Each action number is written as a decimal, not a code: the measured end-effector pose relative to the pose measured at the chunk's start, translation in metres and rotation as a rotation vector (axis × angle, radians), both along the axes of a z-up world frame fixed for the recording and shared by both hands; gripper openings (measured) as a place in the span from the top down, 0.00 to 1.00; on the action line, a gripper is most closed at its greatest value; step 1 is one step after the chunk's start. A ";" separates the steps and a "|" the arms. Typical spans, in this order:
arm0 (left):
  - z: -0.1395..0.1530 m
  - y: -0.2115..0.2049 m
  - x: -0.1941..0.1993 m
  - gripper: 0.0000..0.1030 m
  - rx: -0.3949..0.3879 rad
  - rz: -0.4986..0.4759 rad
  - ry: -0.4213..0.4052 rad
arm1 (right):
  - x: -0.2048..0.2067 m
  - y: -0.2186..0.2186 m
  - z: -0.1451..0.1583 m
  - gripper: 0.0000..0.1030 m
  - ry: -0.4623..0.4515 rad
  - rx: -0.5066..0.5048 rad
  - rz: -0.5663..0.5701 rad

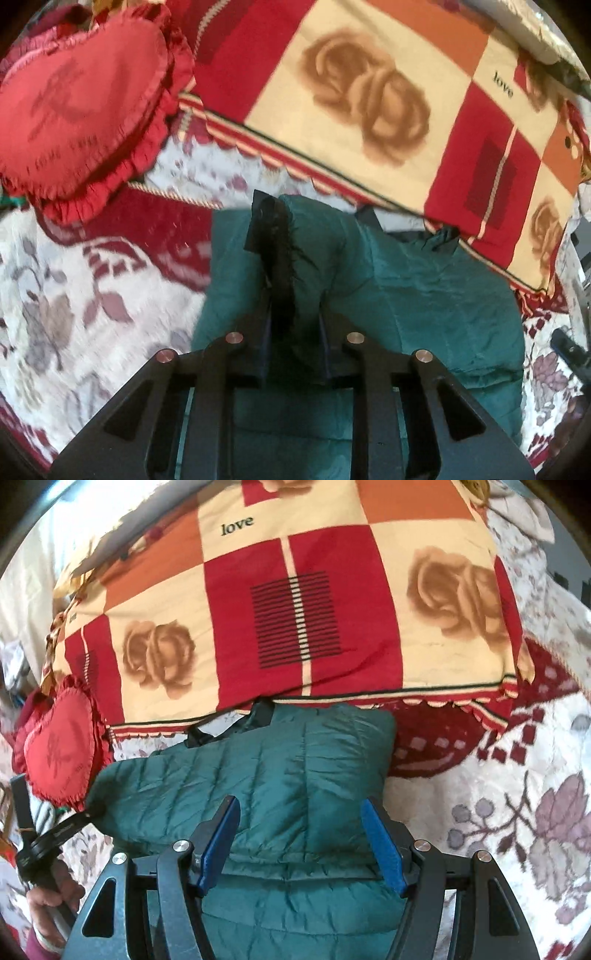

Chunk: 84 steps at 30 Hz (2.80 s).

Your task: Fold large clothes

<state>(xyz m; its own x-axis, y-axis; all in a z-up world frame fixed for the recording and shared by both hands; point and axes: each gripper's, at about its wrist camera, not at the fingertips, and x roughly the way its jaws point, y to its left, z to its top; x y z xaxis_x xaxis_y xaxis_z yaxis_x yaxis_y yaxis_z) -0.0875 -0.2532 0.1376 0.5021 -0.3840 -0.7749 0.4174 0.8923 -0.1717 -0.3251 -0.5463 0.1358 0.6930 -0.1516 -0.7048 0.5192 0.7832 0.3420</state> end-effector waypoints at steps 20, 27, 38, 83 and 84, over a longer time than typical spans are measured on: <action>-0.048 0.021 0.011 0.60 0.111 0.083 -0.006 | 0.053 0.031 -0.049 0.35 0.149 -0.088 0.090; -0.012 0.028 -0.007 0.40 0.056 0.088 -0.110 | 0.039 0.039 -0.023 0.35 0.106 -0.118 0.095; -0.011 -0.003 -0.023 0.40 0.090 0.025 -0.166 | 0.068 0.073 -0.016 0.35 0.091 -0.173 0.160; -0.095 -0.044 0.037 0.15 0.165 0.052 -0.044 | 0.107 0.001 -0.032 0.34 0.133 -0.202 -0.076; -0.095 -0.044 0.037 0.15 0.165 0.052 -0.045 | 0.104 0.011 -0.022 0.34 0.101 -0.189 -0.045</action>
<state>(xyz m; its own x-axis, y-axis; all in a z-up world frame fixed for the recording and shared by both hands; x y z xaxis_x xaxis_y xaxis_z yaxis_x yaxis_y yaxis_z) -0.0508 -0.2970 0.0421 0.5534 -0.2262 -0.8017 0.3739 0.9275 -0.0036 -0.2213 -0.5357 0.1134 0.6097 -0.3171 -0.7264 0.5796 0.8035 0.1358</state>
